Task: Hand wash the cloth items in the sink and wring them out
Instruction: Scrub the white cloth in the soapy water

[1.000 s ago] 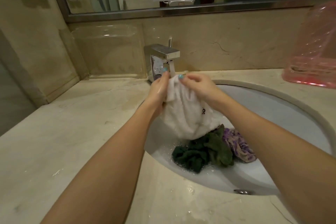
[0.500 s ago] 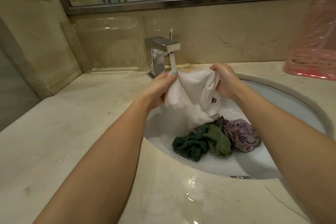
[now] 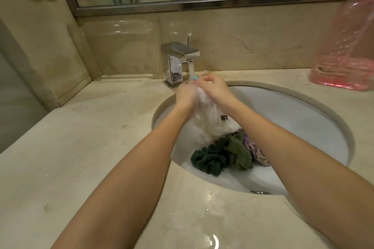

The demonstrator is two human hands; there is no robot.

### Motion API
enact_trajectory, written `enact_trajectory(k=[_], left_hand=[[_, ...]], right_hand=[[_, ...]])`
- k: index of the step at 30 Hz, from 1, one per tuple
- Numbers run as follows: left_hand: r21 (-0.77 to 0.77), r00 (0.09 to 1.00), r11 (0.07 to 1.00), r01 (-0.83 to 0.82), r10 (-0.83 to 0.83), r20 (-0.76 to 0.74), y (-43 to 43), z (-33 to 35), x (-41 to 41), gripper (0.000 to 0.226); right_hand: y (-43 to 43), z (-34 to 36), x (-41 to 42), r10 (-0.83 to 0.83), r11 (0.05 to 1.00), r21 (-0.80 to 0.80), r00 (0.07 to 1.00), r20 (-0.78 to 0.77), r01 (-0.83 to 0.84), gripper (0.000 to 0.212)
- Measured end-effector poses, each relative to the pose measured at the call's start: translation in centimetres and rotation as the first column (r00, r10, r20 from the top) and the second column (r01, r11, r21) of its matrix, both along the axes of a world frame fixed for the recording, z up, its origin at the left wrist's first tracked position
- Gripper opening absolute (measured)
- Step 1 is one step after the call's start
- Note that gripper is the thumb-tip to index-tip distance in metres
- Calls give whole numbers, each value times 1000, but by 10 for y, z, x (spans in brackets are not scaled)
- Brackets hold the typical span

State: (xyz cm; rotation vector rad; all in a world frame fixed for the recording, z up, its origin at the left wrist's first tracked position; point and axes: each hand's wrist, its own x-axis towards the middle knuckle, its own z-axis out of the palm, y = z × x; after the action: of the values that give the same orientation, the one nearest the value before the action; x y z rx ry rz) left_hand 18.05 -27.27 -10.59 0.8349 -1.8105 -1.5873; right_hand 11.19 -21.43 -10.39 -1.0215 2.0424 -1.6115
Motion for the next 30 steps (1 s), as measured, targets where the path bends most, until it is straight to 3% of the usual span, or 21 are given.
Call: enact_trajectory(k=[2,4,8,10,14,17,20,23,27,28,30], left_hand=[[16,999,999,-29,29,-27,12,-1,-3,33],[53,998,997,-51,53,-20,27,-4,-6,35],[-82,998,996,-36,31,-58,42,4,-10,46],[-74,988,989,-129,122,-98,25,9,-10,45],[140,972,971,-193,209,-109,3,-3,-8,34],[177,988,980,-93,112,-102,13,-1,-8,30],[94,992,993,66,-55,-110,28,10,-7,32],[-50,986,990,131,-135,-93,27,12,-1,35],[-122,997,993,1,-11,-79,-9,1,5,29],[-112,998,994,-8,1,-66,-16,-1,7,26],[-120,998,993,-3,-5,-64,-22,-4,10,22]], right_hand=[[-4,-1,1,-196,979,-59,979,-58,193,27],[-3,-4,-8,-328,943,-75,944,-23,326,39],[1,-6,-14,-338,904,-183,908,246,386,36],[-1,0,-1,-283,916,-239,941,184,322,42],[-6,0,16,-153,959,-244,988,-16,144,46],[-4,-1,1,-250,949,-215,966,-68,230,41],[6,-3,-20,-360,914,-212,932,-33,345,31],[13,-7,-23,-247,962,-98,966,82,255,31],[11,-10,-15,-19,978,207,981,194,-22,82],[14,-12,-15,73,959,256,975,208,-126,85],[19,-16,-17,206,917,311,963,172,-251,65]])
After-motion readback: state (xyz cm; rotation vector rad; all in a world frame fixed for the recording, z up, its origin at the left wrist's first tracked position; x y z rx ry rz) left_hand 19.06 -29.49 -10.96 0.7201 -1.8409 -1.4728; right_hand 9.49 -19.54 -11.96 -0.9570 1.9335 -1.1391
